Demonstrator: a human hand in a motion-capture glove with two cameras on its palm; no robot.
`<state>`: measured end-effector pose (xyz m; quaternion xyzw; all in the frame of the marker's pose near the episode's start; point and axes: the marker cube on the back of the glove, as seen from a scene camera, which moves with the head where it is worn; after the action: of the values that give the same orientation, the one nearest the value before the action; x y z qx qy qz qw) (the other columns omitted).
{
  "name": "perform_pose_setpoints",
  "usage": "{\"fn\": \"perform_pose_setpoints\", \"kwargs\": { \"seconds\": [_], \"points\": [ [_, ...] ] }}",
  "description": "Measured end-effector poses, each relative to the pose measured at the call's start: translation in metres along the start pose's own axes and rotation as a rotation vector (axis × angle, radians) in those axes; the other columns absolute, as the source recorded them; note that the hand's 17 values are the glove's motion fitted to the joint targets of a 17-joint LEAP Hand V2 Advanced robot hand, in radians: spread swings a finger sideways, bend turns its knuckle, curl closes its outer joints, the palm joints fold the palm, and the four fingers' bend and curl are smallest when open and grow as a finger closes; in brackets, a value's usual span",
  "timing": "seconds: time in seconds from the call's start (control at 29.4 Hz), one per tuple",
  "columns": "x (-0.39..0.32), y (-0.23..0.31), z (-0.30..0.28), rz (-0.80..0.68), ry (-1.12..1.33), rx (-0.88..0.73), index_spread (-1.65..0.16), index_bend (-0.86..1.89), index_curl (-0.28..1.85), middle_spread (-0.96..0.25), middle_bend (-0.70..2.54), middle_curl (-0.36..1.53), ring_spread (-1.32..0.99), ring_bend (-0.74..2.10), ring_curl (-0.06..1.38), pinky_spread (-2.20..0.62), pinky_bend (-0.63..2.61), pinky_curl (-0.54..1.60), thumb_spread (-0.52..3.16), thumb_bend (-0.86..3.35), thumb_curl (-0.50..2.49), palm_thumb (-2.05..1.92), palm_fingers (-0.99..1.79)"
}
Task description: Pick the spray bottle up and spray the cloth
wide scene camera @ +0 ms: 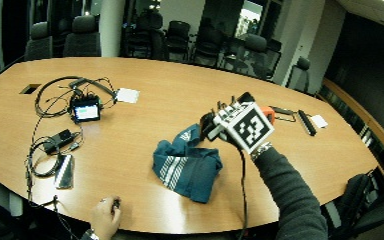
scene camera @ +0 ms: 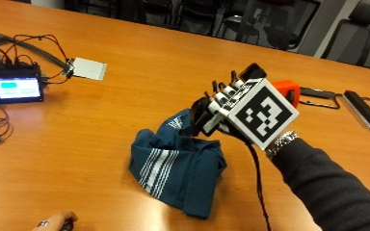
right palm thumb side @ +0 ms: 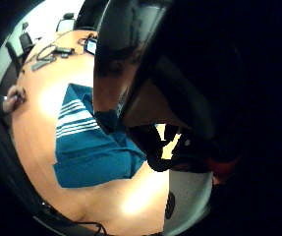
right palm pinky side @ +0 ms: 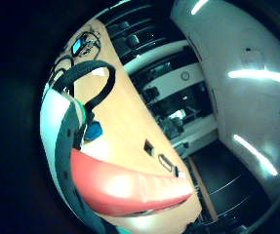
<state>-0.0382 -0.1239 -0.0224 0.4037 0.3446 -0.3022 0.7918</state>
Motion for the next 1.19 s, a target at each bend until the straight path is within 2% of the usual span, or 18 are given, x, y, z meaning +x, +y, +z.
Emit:
{"fn": "perform_pose_setpoints", "kwargs": {
  "seconds": [0.2, 0.41, 0.61, 0.88, 1.19],
  "points": [
    [-0.039, 0.011, 0.003, -0.128, 0.007, -0.010, -0.29, 0.17, 0.54, -0.19, 0.59, 0.59, -0.18, 0.77, 0.54, -0.24, 0.61, 0.53, 0.98, -0.02, 0.60, 0.81, 1.25],
    [-0.049, 0.017, 0.005, -0.126, -0.011, -0.016, -0.29, 0.17, 0.54, -0.20, 0.59, 0.59, -0.18, 0.77, 0.54, -0.24, 0.60, 0.52, 0.98, -0.02, 0.61, 0.81, 1.25],
    [-0.033, 0.008, -0.020, -0.003, -0.055, 0.046, -0.29, 0.17, 0.54, -0.20, 0.59, 0.59, -0.18, 0.77, 0.54, -0.24, 0.59, 0.52, 0.98, -0.02, 0.61, 0.81, 1.25],
    [0.004, -0.037, -0.078, 0.185, -0.114, 0.214, -0.28, 0.17, 0.54, -0.20, 0.59, 0.59, -0.18, 0.77, 0.54, -0.25, 0.60, 0.52, 0.98, -0.03, 0.61, 0.80, 1.26],
    [0.014, -0.089, -0.101, 0.444, -0.330, 0.296, -0.28, 0.16, 0.53, -0.21, 0.59, 0.59, -0.19, 0.77, 0.53, -0.25, 0.63, 0.52, 0.99, -0.02, 0.61, 0.79, 1.28]
  ]
}}
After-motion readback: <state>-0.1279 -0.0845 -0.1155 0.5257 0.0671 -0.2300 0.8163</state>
